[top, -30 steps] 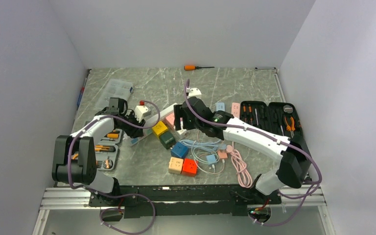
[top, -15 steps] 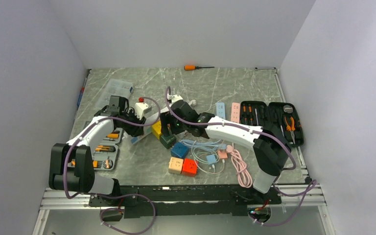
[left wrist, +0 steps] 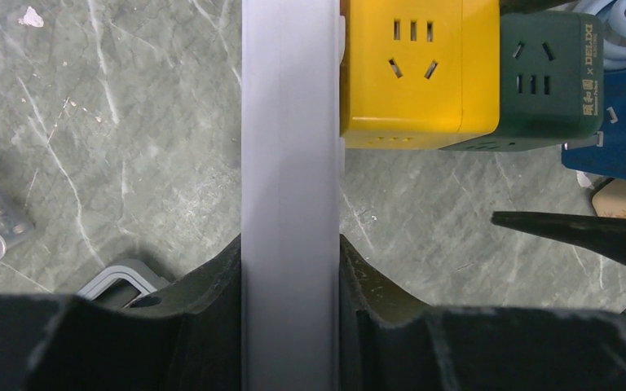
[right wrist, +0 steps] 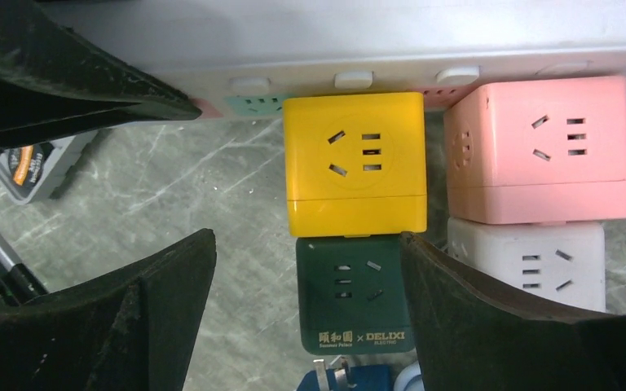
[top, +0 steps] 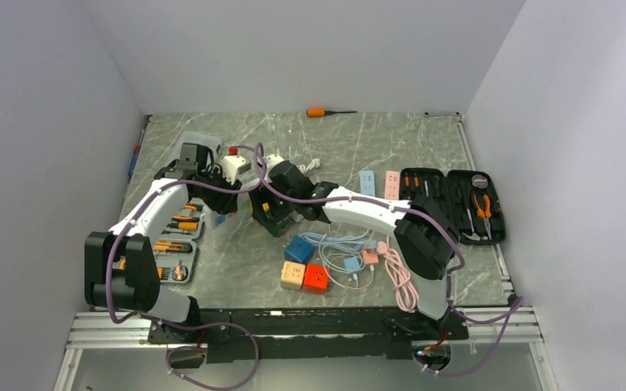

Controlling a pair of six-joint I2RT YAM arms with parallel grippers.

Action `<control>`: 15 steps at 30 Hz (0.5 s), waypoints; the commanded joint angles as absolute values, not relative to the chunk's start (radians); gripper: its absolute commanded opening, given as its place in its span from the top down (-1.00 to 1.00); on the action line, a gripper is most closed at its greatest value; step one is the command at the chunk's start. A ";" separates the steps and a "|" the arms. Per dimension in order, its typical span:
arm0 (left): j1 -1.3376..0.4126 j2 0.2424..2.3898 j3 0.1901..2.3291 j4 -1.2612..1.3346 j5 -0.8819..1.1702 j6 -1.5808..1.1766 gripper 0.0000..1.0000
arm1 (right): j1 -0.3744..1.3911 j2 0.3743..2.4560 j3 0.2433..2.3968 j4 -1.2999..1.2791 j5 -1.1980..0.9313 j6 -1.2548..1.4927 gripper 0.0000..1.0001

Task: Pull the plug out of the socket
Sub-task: Remove the plug from the socket.

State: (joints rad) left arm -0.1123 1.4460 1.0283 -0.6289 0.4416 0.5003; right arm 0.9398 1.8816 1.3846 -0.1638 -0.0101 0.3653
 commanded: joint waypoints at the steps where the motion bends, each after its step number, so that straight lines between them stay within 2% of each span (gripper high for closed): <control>1: -0.116 1.410 1.098 -0.602 0.579 0.511 1.00 | 0.940 1.908 1.459 -0.132 -0.026 0.308 -0.68; 15: -0.116 1.411 1.120 -0.638 0.598 0.542 1.00 | 0.921 1.911 1.481 -0.170 0.032 0.235 -0.69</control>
State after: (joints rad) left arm -0.1081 1.4467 1.0473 -0.6662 0.4438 0.5282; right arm 0.9321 1.9102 1.4315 -0.1856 -0.0036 0.2825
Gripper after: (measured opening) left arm 0.383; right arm 0.842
